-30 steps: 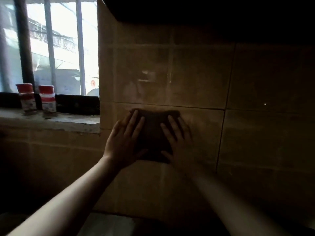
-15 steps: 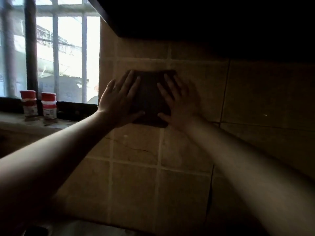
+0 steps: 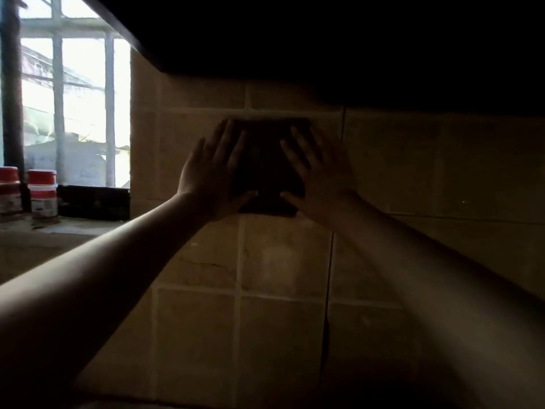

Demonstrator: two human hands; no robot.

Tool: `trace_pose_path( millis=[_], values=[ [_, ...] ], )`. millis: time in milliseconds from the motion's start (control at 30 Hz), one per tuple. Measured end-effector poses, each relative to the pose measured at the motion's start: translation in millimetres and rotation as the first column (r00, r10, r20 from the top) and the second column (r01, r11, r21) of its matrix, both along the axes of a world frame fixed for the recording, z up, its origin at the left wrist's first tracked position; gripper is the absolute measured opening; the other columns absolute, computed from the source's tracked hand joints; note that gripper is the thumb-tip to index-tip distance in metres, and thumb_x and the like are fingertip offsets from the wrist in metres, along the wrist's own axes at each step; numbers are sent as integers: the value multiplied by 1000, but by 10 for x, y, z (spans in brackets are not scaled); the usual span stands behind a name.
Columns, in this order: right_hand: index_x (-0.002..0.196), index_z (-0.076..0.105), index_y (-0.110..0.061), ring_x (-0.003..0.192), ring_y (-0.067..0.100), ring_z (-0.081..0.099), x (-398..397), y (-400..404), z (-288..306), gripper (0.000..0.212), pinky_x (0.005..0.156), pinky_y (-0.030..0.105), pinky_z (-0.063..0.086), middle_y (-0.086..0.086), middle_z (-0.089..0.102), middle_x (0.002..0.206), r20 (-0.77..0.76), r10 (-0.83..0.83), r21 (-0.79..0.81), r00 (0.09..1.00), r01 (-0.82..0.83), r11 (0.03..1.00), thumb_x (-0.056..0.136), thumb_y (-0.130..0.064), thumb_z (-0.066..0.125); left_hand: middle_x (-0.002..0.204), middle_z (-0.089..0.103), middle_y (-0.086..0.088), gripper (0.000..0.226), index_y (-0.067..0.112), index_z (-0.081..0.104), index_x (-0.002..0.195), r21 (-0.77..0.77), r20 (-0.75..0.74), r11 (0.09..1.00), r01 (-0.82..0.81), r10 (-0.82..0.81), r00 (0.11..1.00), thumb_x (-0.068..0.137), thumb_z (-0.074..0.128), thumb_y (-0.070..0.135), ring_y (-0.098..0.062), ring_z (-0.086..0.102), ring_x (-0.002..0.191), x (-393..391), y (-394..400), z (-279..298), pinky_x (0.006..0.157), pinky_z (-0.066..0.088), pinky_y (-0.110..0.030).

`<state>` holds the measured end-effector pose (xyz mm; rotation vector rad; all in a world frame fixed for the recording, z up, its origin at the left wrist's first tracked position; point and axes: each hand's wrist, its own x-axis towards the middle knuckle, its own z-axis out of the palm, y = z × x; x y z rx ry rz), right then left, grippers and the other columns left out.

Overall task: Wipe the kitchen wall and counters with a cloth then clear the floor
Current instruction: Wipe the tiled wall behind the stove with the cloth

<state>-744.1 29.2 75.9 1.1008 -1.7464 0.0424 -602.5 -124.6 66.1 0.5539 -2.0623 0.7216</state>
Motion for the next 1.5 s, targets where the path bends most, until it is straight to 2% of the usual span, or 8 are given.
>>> trace_pose_path(
  millis=[267, 533, 733, 867, 1033, 1100, 1200, 1500],
  values=[
    [149, -9, -28, 144, 28, -17, -429, 568, -73, 81, 114, 49, -11, 0, -20, 156, 36, -3, -17, 999, 4, 1000, 88, -65, 30, 155, 15, -22, 98, 6, 15, 148, -75, -11, 994, 83, -84, 996, 74, 23, 70, -36, 17, 143, -498, 431, -40, 106, 28, -51],
    [143, -22, -25, 144, 25, -21, -721, 1023, -233, 89, 111, 45, -14, 1, -26, 155, 49, -128, -72, 991, 131, 989, 89, -62, 38, 156, -13, -19, 100, 11, -15, 147, -133, 37, 990, 40, -35, 999, 81, 28, 72, -32, -6, 145, -903, 848, -91, 114, 10, -44],
    [143, 35, -5, 137, 26, 19, -701, 865, -487, 97, 110, 43, 6, 20, 33, 149, -48, -26, -174, 998, 18, 985, 67, -52, 72, 157, -7, -19, 100, 12, -8, 149, -104, 22, 989, 106, -105, 994, 75, 23, 72, -32, -1, 145, -844, 793, -326, 115, 8, -45],
    [142, 34, -6, 136, 27, 19, -623, 658, -678, 95, 113, 39, 1, 20, 36, 148, -131, -11, -186, 991, -14, 982, 69, -54, 71, 156, 8, -22, 99, 11, 4, 148, -86, 20, 990, 110, -108, 994, 73, 24, 73, -37, 17, 142, -666, 559, -546, 109, 27, -50],
    [142, 37, -6, 136, 26, 20, -420, 422, -861, 99, 109, 42, 12, 19, 36, 148, -65, 18, -185, 998, -30, 982, 63, -54, 74, 156, -4, -20, 101, 9, -8, 148, -116, 50, 993, 7, -1, 999, 76, 22, 73, -33, 2, 145, -445, 428, -690, 113, 6, -42],
    [146, 29, -11, 138, 25, 14, -336, 354, -936, 98, 112, 40, 3, 17, 26, 153, -65, 33, -174, 997, -44, 984, 68, -54, 69, 156, -10, -20, 101, 10, -12, 147, -73, 61, 997, 11, -7, 998, 76, 22, 73, -32, -3, 145, -364, 368, -782, 114, 9, -43],
    [143, -17, -23, 139, 19, -27, -159, 206, -1080, 90, 104, 36, -24, 6, -29, 148, -18, -79, -14, 997, 79, 997, 87, -61, 43, 156, -11, -20, 101, 9, -13, 147, -37, 62, 999, -5, 8, 998, 76, 21, 72, -32, -2, 145, -216, 249, -996, 113, 16, -43],
    [132, -36, -19, 139, 25, -28, 139, -159, -1530, 95, 104, 41, -24, 6, -46, 137, 35, -127, 74, 991, 125, 989, 90, -63, 37, 155, -12, -20, 102, 6, -22, 141, 40, 61, 990, -134, 132, 989, 78, 23, 70, -33, -2, 145, 85, 59, -1512, 112, 5, -40]
  ],
)
